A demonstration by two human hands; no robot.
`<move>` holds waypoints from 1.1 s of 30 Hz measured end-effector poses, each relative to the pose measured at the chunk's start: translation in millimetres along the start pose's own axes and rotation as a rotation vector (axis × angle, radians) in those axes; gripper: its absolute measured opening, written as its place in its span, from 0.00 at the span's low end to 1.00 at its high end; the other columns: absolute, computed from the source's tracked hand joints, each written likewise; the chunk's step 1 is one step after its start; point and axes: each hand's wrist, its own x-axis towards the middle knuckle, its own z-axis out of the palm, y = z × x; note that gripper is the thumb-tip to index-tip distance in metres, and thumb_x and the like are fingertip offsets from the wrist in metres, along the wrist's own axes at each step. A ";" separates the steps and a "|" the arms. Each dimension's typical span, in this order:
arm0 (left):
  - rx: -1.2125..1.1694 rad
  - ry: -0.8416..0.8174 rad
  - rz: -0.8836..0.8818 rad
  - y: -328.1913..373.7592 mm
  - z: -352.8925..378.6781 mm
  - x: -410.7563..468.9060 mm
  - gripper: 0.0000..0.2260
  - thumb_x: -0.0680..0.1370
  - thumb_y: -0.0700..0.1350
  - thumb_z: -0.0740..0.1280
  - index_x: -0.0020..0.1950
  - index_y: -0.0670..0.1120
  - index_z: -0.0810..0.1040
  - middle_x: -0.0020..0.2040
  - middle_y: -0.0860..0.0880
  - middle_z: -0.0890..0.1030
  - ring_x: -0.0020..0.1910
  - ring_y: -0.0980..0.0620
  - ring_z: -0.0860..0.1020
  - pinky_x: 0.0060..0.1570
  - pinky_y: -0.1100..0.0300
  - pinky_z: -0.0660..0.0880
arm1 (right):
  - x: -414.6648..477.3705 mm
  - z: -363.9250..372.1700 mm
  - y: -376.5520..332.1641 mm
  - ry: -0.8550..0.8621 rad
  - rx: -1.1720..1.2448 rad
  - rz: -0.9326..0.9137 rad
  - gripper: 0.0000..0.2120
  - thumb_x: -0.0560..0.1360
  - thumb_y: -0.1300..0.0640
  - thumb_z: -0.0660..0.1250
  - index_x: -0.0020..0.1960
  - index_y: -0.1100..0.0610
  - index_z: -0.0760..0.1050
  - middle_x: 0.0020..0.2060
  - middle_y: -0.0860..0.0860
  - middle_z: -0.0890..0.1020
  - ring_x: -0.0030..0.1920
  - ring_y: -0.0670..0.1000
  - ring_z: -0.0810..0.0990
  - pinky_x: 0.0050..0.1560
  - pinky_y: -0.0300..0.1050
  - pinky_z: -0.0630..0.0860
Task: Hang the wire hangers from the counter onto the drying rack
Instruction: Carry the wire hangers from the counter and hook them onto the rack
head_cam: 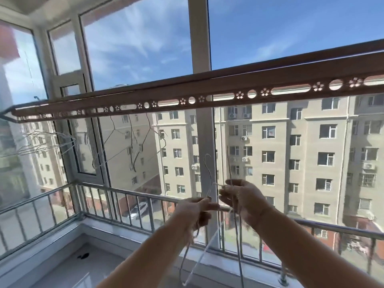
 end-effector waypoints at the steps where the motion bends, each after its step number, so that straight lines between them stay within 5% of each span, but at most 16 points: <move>1: -0.033 0.023 -0.002 6.8 -3.7 7.7 0.07 0.78 0.38 0.63 0.51 0.37 0.79 0.36 0.45 0.84 0.23 0.56 0.74 0.22 0.64 0.70 | 7.1 2.5 -6.1 -0.011 0.022 0.002 0.07 0.76 0.70 0.60 0.52 0.64 0.71 0.40 0.59 0.77 0.37 0.53 0.78 0.35 0.44 0.79; 15: -0.124 0.180 0.198 117.6 -39.4 79.2 0.05 0.79 0.36 0.61 0.47 0.36 0.76 0.24 0.49 0.80 0.15 0.61 0.66 0.16 0.70 0.60 | 103.8 73.1 -64.8 -0.042 -0.150 -0.195 0.05 0.77 0.62 0.62 0.49 0.59 0.77 0.21 0.47 0.76 0.21 0.42 0.69 0.22 0.33 0.63; 23: -0.195 0.169 0.261 153.8 -70.9 130.1 0.07 0.79 0.37 0.60 0.45 0.39 0.76 0.32 0.48 0.82 0.16 0.62 0.65 0.17 0.72 0.59 | 151.2 108.9 -67.7 -0.063 -0.226 -0.227 0.05 0.77 0.62 0.62 0.45 0.57 0.77 0.21 0.46 0.77 0.23 0.43 0.69 0.27 0.37 0.62; 33: -0.164 0.101 0.226 171.2 -91.6 175.9 0.06 0.79 0.37 0.60 0.44 0.40 0.75 0.25 0.51 0.81 0.17 0.61 0.66 0.17 0.72 0.60 | 187.2 122.8 -62.0 0.015 -0.239 -0.207 0.05 0.77 0.62 0.62 0.46 0.57 0.77 0.25 0.49 0.77 0.25 0.44 0.70 0.29 0.37 0.64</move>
